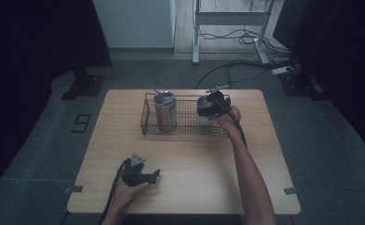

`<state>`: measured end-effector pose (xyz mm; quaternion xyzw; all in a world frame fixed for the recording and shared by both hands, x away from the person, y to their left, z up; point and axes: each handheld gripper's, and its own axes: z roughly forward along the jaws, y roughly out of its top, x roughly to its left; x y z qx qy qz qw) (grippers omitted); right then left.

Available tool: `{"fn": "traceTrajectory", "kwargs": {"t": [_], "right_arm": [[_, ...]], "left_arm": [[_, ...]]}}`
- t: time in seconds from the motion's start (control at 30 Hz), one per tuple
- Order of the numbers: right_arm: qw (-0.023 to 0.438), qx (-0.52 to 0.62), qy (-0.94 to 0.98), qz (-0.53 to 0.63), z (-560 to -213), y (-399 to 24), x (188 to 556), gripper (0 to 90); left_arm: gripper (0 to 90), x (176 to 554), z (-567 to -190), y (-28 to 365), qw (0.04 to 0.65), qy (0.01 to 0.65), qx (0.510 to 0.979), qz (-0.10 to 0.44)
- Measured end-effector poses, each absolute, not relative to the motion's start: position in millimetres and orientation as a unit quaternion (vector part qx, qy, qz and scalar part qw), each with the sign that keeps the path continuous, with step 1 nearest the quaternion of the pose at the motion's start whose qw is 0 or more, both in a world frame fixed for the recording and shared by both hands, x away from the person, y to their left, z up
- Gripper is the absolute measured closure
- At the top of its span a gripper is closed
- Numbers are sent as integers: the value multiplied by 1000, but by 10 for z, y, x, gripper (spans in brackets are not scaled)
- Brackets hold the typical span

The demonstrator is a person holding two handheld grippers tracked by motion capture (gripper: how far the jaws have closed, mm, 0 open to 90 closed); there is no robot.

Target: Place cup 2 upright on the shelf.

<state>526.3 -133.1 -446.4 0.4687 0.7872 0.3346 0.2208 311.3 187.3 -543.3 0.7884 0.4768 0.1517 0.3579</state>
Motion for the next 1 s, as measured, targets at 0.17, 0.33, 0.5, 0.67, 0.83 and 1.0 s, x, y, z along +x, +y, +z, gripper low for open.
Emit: {"fn": "traceTrajectory", "kwargs": {"t": [0.17, 0.33, 0.5, 0.67, 0.83, 1.0], "right_arm": [[218, 472, 789, 327, -4514, -1331, 5287, 64], [213, 473, 792, 321, -4560, -1328, 5315, 64], [207, 476, 795, 315, -4610, -1325, 5342, 64], [206, 477, 797, 308, -4651, -1334, 5363, 64], [203, 477, 802, 297, -4697, -1330, 5378, 64], [203, 477, 803, 294, -4703, -1326, 5377, 64]], "left_arm": [[131, 3113, -5432, 1876, 358, 477, 788, 152], [132, 3115, -5436, 1873, 357, 477, 789, 151], [131, 3116, -5437, 1875, 357, 477, 789, 151], [132, 3117, -5442, 1872, 356, 477, 789, 150], [133, 3117, -5447, 1869, 356, 477, 789, 149], [133, 3118, -5449, 1868, 356, 478, 790, 148]]}}
